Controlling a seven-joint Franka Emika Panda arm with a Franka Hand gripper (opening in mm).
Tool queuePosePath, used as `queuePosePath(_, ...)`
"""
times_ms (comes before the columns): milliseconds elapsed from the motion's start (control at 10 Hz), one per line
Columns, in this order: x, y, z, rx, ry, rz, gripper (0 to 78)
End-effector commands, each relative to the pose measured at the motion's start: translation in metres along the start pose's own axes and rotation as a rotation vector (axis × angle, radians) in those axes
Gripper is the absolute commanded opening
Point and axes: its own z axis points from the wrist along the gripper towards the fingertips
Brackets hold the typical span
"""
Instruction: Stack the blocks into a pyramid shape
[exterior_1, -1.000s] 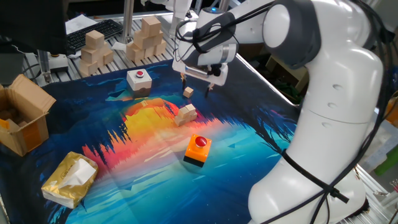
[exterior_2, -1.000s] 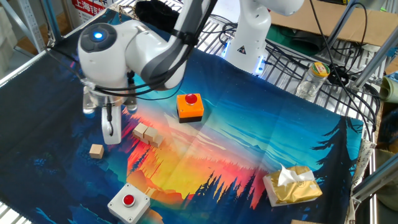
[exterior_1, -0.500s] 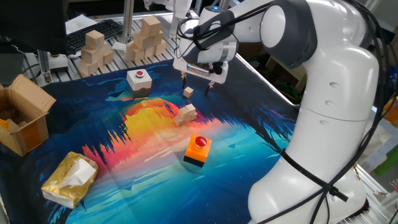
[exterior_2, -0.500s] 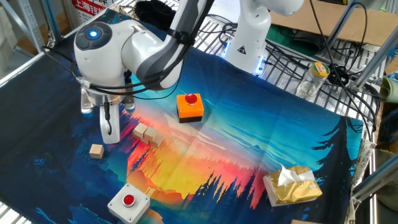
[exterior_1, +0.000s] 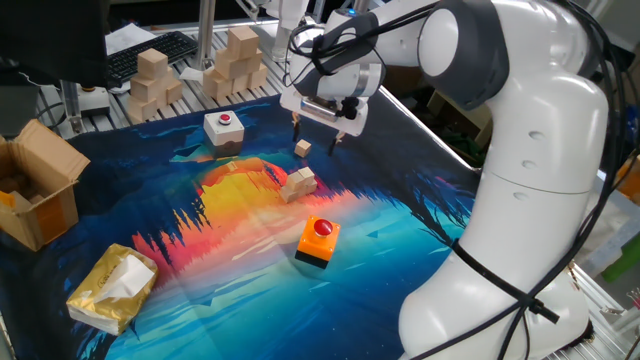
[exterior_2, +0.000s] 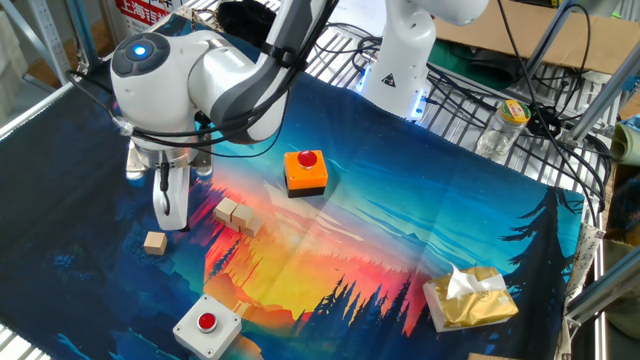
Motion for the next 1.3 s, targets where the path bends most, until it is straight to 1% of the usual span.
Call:
queuePosePath(100, -0.01, 0.003, 0.003, -0.029, 0.007, 0.054, 77.5)
queuePosePath(300, -0.048, 0.005, 0.017, -0.042, -0.003, 0.058, 77.5)
queuePosePath(400, -0.059, 0.003, 0.022, -0.055, -0.005, 0.073, 77.5)
queuePosePath(500, -0.06, 0.003, 0.022, -0.056, -0.005, 0.081, 77.5)
queuePosePath(600, -0.062, 0.003, 0.023, -0.062, 0.004, 0.141, 77.5)
queuePosePath(800, -0.062, 0.003, 0.023, -0.064, 0.009, 0.165, 77.5)
queuePosePath(1100, -0.061, 0.005, 0.026, -0.08, 0.022, 0.22, 77.5)
queuePosePath(1300, -0.06, 0.007, 0.027, -0.085, 0.02, 0.239, 77.5)
